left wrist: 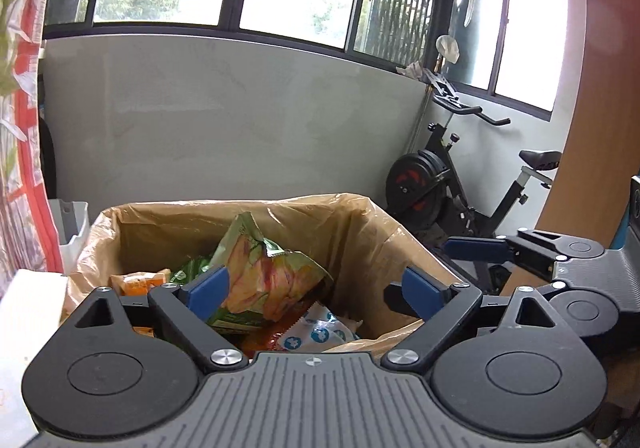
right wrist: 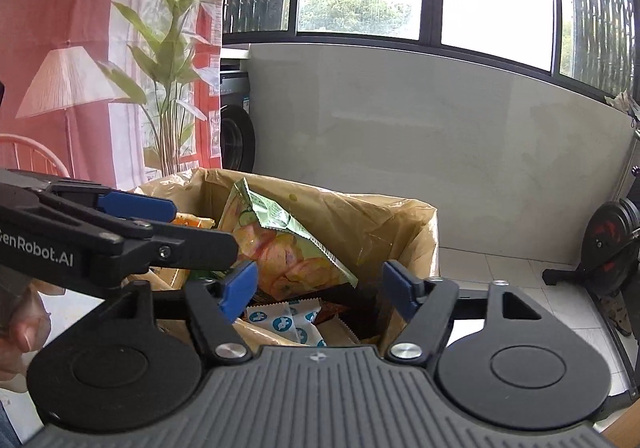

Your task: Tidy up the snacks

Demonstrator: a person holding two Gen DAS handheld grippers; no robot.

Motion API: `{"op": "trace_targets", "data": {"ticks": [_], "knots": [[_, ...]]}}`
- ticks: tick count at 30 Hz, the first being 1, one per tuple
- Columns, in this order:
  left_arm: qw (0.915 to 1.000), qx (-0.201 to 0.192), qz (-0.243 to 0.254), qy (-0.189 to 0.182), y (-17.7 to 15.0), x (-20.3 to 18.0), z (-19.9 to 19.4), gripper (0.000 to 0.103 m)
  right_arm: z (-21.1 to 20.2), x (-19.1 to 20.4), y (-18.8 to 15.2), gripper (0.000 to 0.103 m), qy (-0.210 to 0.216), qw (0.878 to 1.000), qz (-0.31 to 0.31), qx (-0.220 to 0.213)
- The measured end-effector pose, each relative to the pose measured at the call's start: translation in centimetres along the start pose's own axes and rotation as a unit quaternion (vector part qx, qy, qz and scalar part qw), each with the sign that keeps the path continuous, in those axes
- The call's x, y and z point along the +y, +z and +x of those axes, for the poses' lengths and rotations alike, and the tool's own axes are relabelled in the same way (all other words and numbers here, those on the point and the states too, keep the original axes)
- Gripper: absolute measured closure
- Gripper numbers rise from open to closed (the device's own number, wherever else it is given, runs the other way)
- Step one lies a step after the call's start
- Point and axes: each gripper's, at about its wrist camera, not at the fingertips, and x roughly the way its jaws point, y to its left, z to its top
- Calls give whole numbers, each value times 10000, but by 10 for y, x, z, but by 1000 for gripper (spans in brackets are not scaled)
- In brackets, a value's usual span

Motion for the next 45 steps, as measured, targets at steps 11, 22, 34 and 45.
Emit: {"op": "trace_targets", "data": {"ticks": [11, 22, 34, 45], "knots": [[9941, -572, 332, 860, 12, -13, -85, 4, -69, 9, 16, 0, -416, 9966, 526, -485], [9808, -1068, 312, 1601, 11, -28, -167, 3, -131, 25, 18, 0, -595, 9910, 933, -757], [9717, -1199, 98, 2031, 4, -24, -194, 3, -151, 40, 4, 0, -571, 9911, 929, -768], [9736, -1054, 51, 2022, -3, -22, -193, 3, -149, 42, 0, 0, -575, 9905, 1003, -739]]}}
